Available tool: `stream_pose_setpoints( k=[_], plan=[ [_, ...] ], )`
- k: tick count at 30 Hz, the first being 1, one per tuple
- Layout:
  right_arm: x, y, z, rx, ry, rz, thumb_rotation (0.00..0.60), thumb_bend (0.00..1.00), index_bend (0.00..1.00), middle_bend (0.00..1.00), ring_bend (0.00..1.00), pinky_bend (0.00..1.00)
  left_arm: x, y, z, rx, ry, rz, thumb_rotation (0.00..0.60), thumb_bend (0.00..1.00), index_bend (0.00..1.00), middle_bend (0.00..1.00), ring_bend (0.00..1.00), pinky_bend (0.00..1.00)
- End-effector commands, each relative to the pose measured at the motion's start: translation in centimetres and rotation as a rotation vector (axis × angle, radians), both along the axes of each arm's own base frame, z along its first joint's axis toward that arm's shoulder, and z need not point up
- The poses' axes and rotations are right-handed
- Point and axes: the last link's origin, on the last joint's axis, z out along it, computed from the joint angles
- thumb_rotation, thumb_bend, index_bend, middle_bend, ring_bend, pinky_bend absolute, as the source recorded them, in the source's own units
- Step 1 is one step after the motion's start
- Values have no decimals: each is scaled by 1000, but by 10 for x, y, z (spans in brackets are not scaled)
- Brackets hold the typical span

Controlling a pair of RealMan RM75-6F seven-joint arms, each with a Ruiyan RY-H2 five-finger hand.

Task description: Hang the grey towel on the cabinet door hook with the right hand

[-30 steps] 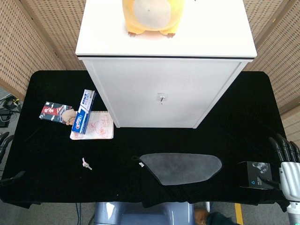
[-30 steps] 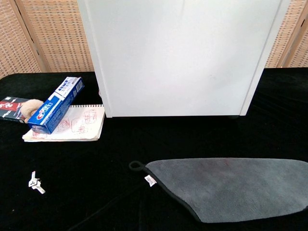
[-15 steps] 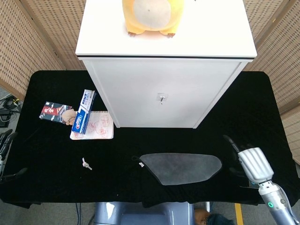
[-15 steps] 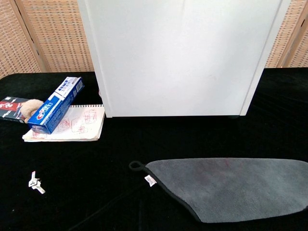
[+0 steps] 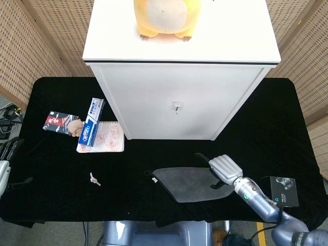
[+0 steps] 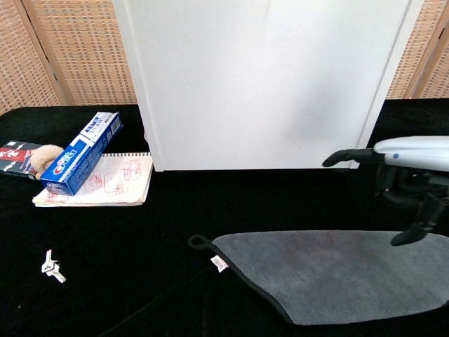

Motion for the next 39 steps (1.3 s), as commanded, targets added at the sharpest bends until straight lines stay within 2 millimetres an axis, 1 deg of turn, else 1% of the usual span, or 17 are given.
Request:
stream_pose_setpoints(
  k=[1,4,8,16,22,29,35,38,39],
  plan=[
    [17,-10,-33,40,-1,-10,600,0,117,917,944,1000,0,1,-1,-4,2,4,600,0,0,0,0,0],
    [22,-13,-49,59,0,-42,600,0,135,917,944,1000,-1,1,-2,-7,2,5,600,0,0,0,0,0],
    [29,-17,-63,67,25,-52,600,0,163,917,944,1000,0,0,-1,-4,0,3,600,0,0,0,0,0],
    [46,-14,-82,83,48,-57,600,0,177,917,944,1000,-1,0,0,-4,-4,3,600,0,0,0,0,0],
    [55,-11,-100,91,106,-28,600,0,183,917,944,1000,-2,0,1,-3,-9,6,600,0,0,0,0,0],
    [56,-10,-112,92,150,-34,600,8,193,917,944,1000,-3,1,2,-3,-14,11,600,0,0,0,0,0],
    [55,-10,-116,93,181,-38,600,97,215,917,944,1000,-3,2,2,-5,-16,11,600,0,0,0,0,0],
    [53,-11,-117,87,190,-44,600,154,284,923,945,1000,-3,2,2,-6,-16,10,600,0,0,0,0,0],
    [53,-11,-118,84,190,-46,600,170,326,926,946,1000,-3,2,2,-6,-17,10,600,0,0,0,0,0]
  ],
)
